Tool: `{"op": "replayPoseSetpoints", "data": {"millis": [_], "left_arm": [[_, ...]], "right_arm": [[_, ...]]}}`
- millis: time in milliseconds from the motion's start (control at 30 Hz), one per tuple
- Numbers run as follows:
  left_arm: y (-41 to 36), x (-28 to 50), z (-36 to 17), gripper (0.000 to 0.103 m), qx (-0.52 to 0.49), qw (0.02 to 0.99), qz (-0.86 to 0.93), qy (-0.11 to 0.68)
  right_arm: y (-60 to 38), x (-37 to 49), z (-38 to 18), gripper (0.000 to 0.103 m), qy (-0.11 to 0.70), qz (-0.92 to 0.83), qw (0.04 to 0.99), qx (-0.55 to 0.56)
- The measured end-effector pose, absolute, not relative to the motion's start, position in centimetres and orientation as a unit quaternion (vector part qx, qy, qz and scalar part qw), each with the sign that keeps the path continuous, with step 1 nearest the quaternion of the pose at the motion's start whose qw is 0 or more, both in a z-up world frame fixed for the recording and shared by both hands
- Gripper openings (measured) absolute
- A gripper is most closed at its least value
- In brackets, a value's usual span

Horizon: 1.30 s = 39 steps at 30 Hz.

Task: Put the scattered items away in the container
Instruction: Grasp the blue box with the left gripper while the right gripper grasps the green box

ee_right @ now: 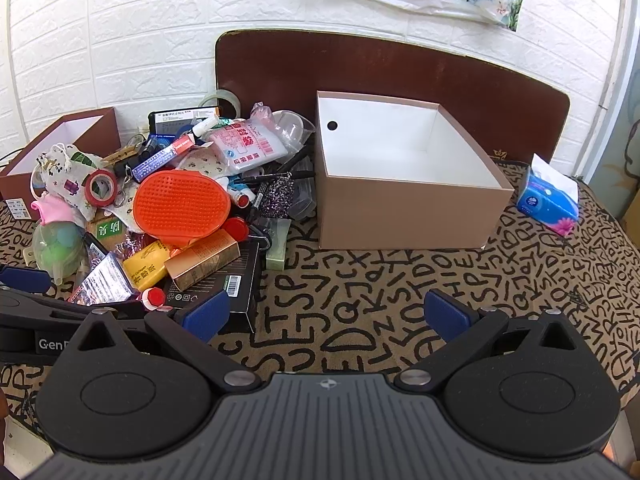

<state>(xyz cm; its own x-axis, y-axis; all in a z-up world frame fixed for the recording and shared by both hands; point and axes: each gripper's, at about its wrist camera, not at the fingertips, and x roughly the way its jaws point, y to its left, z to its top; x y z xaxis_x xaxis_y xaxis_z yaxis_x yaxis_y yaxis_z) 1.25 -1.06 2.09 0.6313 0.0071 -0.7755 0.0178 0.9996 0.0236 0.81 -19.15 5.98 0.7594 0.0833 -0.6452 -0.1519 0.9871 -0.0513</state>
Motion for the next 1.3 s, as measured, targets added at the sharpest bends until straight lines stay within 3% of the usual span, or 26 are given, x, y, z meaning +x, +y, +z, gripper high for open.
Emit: {"op": "replayPoseSetpoints", "data": {"millis": [300, 833, 1067, 1300], "left_arm": [[2.2, 0.0, -0.1, 0.103, 0.028, 0.914, 0.003, 0.404], [7.9, -0.9, -5.5, 0.1, -0.071, 0.897, -0.042, 0.434], [6.6, -0.3, -5.7, 0.098, -0.067, 0.894, -0.062, 0.439], [7.0, 0.4, -5.5, 0.098, -0.09, 0.888, -0.069, 0.445]], "right_arm": [[-17.6, 0.6, 4.3, 0.103, 0.344, 0.108, 0.931, -0.06], [-14.0, 0.4, -1.7, 0.101, 0.354, 0.204, 0.907, -0.098], [-13.7, 1.9, -3.5, 0.09, 0.386, 0.229, 0.888, -0.102], [-11.2, 1.9, -4.6, 0.087, 0.389, 0.283, 0.864, -0.148]]}}
